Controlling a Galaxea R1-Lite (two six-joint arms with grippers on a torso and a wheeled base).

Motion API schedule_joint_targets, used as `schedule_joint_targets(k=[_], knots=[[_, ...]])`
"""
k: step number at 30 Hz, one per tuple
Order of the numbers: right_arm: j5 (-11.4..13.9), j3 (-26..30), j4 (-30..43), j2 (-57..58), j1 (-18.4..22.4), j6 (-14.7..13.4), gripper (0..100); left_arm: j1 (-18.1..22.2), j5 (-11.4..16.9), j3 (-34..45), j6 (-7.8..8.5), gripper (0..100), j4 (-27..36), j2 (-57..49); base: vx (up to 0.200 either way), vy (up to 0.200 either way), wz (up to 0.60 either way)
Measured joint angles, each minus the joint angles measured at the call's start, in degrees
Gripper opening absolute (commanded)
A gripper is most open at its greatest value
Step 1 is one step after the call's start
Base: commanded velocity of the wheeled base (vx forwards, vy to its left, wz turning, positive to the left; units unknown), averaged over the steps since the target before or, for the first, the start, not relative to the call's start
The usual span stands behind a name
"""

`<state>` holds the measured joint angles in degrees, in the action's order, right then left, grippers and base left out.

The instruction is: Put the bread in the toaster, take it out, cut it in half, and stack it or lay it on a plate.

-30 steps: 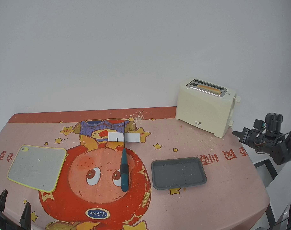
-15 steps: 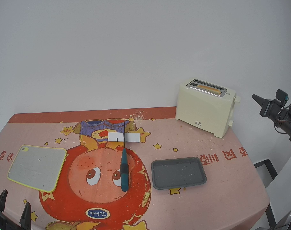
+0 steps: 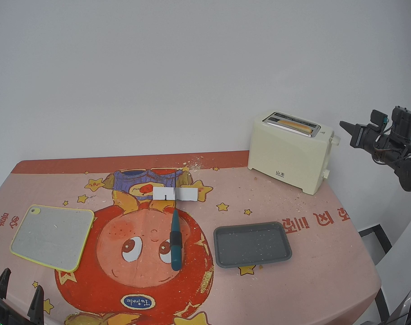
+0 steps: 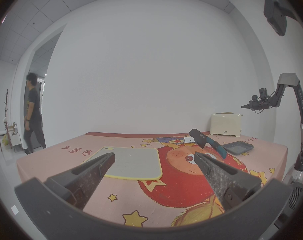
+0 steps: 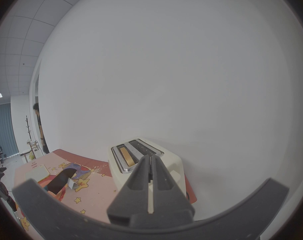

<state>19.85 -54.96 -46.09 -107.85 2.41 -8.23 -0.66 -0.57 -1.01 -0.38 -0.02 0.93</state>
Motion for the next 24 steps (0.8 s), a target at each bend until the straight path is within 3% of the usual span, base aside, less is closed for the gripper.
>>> schedule_joint_targets(k=[14, 24], knots=[[-0.5, -3.2, -0.2, -6.6, 1.2, 0.2, 0, 0.0, 0.0, 0.0, -0.05, 100, 0.0, 0.0, 0.000, 0.000, 0.00], [-0.9, -2.2, -0.8, -7.9, 1.2, 0.2, 0, 0.0, 0.0, 0.0, -0.05, 100, 0.0, 0.0, 0.000, 0.000, 0.00]])
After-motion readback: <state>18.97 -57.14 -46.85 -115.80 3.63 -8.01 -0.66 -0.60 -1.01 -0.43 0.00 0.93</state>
